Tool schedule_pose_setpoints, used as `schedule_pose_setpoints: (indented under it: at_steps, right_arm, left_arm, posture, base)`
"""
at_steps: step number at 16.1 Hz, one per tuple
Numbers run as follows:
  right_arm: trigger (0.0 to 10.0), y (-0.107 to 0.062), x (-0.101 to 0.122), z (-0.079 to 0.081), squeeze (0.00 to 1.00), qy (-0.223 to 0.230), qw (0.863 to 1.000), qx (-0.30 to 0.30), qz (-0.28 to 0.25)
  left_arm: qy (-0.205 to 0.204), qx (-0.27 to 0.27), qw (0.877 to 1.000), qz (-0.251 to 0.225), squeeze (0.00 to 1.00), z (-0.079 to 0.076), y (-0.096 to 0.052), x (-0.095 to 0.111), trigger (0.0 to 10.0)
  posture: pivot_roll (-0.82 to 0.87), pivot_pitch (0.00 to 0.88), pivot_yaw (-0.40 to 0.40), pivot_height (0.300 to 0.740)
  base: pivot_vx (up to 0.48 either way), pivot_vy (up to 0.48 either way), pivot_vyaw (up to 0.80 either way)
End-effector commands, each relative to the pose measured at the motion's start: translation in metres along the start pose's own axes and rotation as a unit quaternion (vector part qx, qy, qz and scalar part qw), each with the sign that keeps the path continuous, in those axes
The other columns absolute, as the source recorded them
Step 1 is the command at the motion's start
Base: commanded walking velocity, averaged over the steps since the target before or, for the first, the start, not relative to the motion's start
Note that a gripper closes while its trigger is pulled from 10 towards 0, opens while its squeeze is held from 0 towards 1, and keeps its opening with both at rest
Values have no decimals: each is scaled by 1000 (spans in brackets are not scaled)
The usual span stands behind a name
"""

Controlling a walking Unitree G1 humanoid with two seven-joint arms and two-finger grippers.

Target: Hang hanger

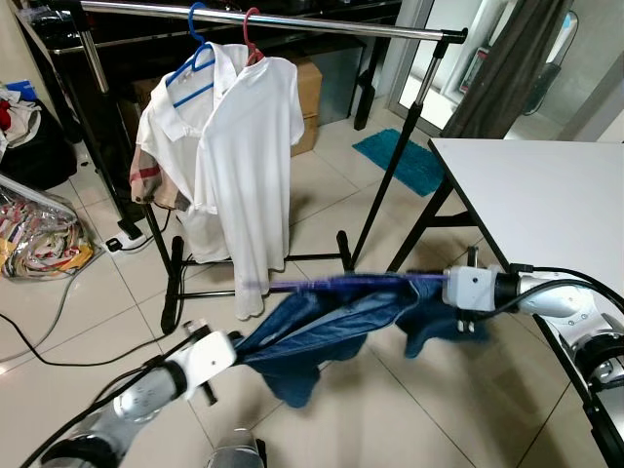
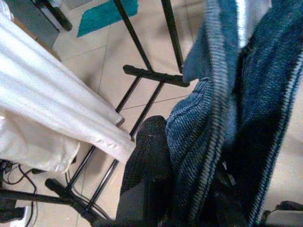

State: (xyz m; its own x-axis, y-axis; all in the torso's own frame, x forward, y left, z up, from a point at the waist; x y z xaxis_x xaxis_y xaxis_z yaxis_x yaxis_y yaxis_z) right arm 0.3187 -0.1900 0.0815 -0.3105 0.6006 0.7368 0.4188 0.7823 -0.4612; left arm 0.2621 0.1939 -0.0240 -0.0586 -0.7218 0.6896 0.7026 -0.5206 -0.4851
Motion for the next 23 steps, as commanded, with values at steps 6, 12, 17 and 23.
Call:
schedule_pose_setpoints:
  at_steps: [6, 12, 17, 23]
  right_arm:
    - [10000, -3, 9, 20, 0, -65, 996, 51, -34]
    - [10000, 1, 13, 10, 0, -87, 996, 10, -34]
    - [10000, 9, 0, 7, 0, -108, 994, -19, 26]
    - [10000, 16, -3, 9, 0, -139, 989, -45, 37]
  left_arm:
    - [-11, 26, 999, 22, 0, 22, -9, -10, 10000]
    - [-3, 43, 999, 7, 0, 38, -11, -4, 10000]
    - [-6, 33, 999, -13, 0, 28, -4, 4, 10000]
    - [-5, 32, 999, -28, 0, 27, -2, 10, 10000]
  posture:
    - [300, 32, -90, 740]
    - [304, 31, -86, 740]
    - [302, 32, -89, 740]
    - [304, 38, -91, 740]
  base:
    - [0, 0, 0]
    - [0, 0, 0]
    - [0, 0, 0]
    - [0, 0, 0]
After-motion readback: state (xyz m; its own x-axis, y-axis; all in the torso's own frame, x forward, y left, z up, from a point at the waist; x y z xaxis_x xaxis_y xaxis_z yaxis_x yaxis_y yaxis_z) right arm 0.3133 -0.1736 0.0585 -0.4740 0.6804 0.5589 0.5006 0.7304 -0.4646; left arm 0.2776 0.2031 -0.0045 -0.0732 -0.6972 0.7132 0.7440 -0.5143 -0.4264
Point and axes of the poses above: a point about 5 cm out from each wrist's last joint towards the gripper, its own y axis pointing out of the wrist towards the gripper, its own x axis along the axis of the wrist's last joint, z = x × y, the point moved 4 cm from there along y, pointing out of the wrist towards the gripper, and after that the axes turned 6 degrees about y, right-handed, at the moved point
